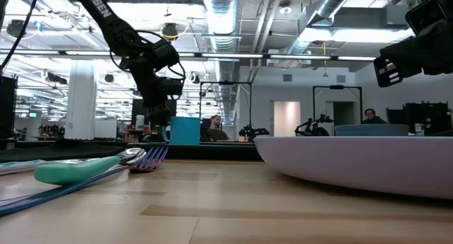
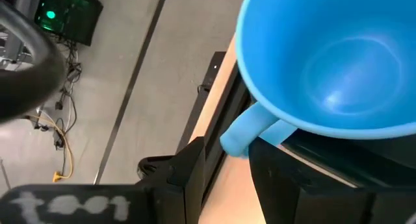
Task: Set up tray
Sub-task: Put the blue mug in the top left corner of the black tray, then put the purple plate below the blue mug on the black tray
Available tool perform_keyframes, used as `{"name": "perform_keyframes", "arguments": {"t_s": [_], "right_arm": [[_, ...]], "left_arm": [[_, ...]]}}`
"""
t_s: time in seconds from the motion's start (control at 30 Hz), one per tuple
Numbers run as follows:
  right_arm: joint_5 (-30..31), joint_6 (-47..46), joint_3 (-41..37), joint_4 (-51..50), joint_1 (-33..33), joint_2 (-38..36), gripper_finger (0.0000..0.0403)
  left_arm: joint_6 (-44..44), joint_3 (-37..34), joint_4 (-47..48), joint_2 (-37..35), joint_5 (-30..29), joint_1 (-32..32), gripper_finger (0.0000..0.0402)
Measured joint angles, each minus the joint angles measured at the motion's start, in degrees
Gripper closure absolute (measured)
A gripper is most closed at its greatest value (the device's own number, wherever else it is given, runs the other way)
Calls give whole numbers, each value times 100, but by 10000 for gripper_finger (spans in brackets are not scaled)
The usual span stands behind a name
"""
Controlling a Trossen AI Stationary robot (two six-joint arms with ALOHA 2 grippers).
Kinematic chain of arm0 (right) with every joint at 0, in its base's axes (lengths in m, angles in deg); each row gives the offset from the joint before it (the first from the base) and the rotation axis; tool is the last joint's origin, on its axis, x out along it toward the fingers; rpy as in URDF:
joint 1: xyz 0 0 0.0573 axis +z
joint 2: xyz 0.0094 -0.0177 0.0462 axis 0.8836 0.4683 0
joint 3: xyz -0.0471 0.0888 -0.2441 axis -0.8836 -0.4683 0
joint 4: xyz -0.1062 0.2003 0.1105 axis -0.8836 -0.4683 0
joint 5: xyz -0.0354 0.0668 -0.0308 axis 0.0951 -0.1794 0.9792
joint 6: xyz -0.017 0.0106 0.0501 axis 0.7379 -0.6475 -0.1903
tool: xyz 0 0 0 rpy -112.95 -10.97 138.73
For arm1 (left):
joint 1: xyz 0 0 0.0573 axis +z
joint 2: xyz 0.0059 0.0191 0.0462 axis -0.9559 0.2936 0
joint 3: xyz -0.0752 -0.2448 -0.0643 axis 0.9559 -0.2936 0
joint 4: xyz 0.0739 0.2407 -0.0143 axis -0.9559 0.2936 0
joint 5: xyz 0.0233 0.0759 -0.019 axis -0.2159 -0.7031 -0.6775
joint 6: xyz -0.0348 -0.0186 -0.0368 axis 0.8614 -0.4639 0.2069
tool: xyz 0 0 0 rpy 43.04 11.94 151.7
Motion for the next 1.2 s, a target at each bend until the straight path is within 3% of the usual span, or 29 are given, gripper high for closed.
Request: {"name": "perform_keyframes", "arguments": {"t_s": [0.33, 0.47, 0.67, 0.8, 0.87, 1.07, 1.13, 1.2], "right_arm": [[0, 0, 1, 0, -1, 0, 397], [1, -2, 1, 0, -2, 0, 397], [0, 0, 0, 1, -1, 0, 397], [1, 0, 0, 0, -1, 0, 397], [-1, 0, -1, 0, 0, 0, 397], [-1, -1, -1, 0, -1, 0, 397], [1, 0, 0, 0, 0, 0, 397], [1, 0, 1, 0, -2, 0, 397]], "left_arm": [[-2, 0, -301, 0, -11, 162, 294], [-9, 7, -349, -5, -334, 165, 294], [1, 301, 128, -177, -495, 149, 294], [400, 757, 1017, -420, -320, 66, 294], [811, 1036, 1633, -645, 202, 5, 294], [1940, 1262, 2959, -1895, 2829, -326, 294], [2149, 939, 2947, -2554, 3858, -520, 294], [2525, 346, 2174, -3322, 4725, -828, 294]]}}
